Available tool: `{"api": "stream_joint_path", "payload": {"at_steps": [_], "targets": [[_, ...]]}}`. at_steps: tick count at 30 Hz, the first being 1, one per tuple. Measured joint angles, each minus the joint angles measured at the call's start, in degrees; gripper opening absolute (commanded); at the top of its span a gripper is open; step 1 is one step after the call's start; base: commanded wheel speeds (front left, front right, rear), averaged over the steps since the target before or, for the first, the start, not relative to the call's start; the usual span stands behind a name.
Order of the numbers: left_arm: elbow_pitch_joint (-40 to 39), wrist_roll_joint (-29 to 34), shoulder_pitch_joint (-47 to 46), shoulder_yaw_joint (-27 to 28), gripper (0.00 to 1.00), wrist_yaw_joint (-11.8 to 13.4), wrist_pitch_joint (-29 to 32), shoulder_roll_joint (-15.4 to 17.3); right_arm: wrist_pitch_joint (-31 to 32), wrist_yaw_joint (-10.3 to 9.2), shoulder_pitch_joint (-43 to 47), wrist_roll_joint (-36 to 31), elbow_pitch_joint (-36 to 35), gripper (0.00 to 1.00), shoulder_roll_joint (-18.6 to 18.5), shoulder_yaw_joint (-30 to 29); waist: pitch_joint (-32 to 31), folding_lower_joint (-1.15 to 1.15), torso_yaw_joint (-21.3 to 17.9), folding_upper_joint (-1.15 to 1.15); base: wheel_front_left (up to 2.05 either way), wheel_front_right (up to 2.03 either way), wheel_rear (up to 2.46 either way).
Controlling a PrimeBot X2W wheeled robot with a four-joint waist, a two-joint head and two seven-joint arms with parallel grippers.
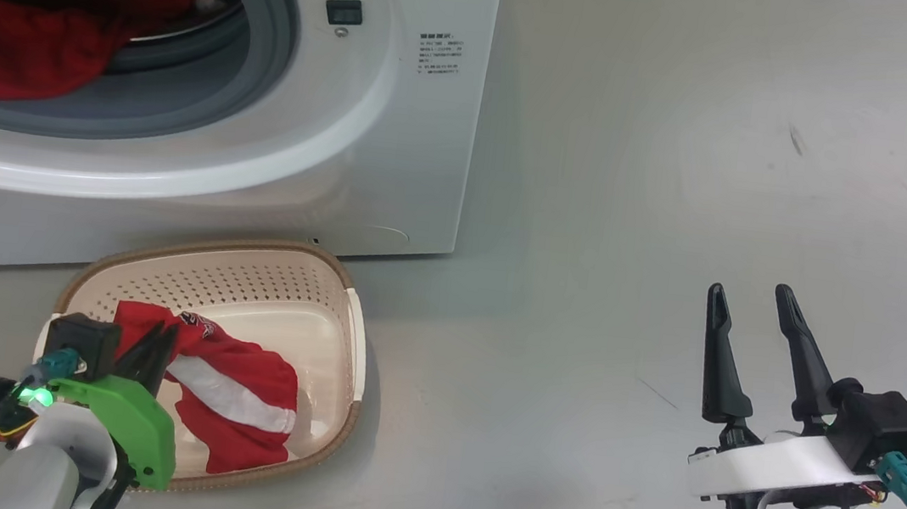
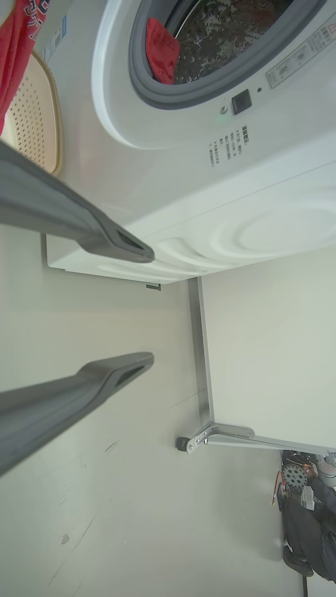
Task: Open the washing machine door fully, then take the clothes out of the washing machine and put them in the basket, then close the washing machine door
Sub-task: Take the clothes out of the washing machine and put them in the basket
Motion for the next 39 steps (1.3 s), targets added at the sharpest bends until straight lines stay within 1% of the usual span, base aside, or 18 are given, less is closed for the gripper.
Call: {"api": "stream_joint_path", "payload": {"at_steps": [4, 13, 16, 21, 33, 35, 39], "targets": [[2.6, -0.9, -2.3, 0.6, 0.0, 0.0, 1.9, 0.1, 0.0, 0.0, -0.9, -0.2, -1.1, 1.0, 0.0, -0.2, 2.3, 0.0, -1.3, 0.0, 0.0, 0.0, 0.0], [8.7, -1.6, -7.0, 3.6, 0.0, 0.0, 3.6, 1.7, 0.0, 0.01, -2.3, -0.4, -2.2, 1.0, 0.0, -0.4, 7.3, 0.01, -4.6, 0.0, 0.0, 0.0, 0.0], [10.4, -1.6, -8.2, 3.9, 0.0, 0.0, 4.1, 2.1, 0.0, 0.01, -2.9, -0.4, -2.5, 1.0, 0.0, -0.5, 8.8, 0.0, -5.8, 0.0, 0.0, 0.0, 0.0], [12.5, -1.7, -11.4, 3.9, 0.0, 0.0, 5.1, 1.9, 0.0, 0.0, -3.2, -0.4, -3.6, 1.0, 0.0, -1.2, 11.4, 0.01, -7.3, 0.0, 0.0, 0.0, 0.0], [18.0, -3.1, -16.7, 5.2, 0.0, 0.9, 6.1, 1.5, 0.0, -0.04, -4.8, -0.3, -4.9, 1.0, 0.1, -2.2, 16.6, 0.01, -8.9, 0.0, 0.0, 0.0, 0.0], [19.1, -3.2, -17.1, 5.4, 0.0, 1.4, 6.1, 1.3, 0.0, -0.04, -4.9, -0.3, -4.8, 1.0, 0.1, -2.4, 17.2, 0.01, -9.0, 0.0, 0.0, 0.0, 0.0], [21.2, -3.3, -17.3, 5.6, 0.0, 1.4, 6.1, 1.2, 0.0, -0.04, -5.4, -0.3, -4.8, 1.0, 0.1, -2.5, 17.6, 0.01, -8.8, 0.0, 0.0, 0.0, 0.0]]}}
